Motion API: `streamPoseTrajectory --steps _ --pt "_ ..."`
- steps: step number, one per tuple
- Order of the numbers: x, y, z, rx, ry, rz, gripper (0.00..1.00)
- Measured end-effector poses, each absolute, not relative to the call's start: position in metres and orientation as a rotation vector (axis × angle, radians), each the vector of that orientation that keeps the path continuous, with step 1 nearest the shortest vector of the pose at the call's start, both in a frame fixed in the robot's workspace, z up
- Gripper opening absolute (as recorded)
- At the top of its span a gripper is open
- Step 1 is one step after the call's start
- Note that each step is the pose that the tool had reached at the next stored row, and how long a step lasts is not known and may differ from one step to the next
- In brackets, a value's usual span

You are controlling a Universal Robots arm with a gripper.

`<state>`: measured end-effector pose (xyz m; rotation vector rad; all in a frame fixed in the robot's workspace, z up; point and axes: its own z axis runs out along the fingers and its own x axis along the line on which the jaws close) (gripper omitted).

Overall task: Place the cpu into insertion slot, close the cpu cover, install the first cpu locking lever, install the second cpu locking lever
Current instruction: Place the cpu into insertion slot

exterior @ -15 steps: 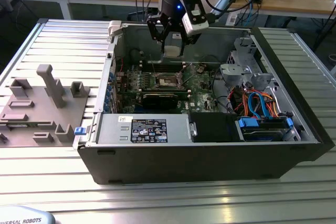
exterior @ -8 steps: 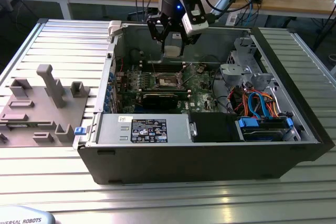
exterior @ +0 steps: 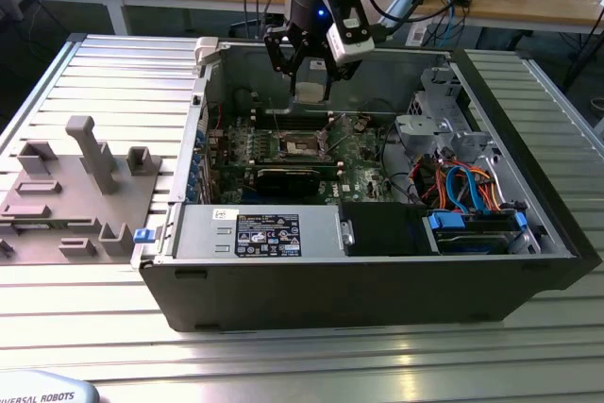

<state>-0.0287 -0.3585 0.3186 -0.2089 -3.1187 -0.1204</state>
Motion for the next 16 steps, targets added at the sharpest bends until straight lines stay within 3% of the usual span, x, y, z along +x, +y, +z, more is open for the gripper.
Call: streamPoseTrajectory --steps 16 --pt "-0.0287 -0.3585 0.3185 -0.227 -3.118 -0.12 0.54"
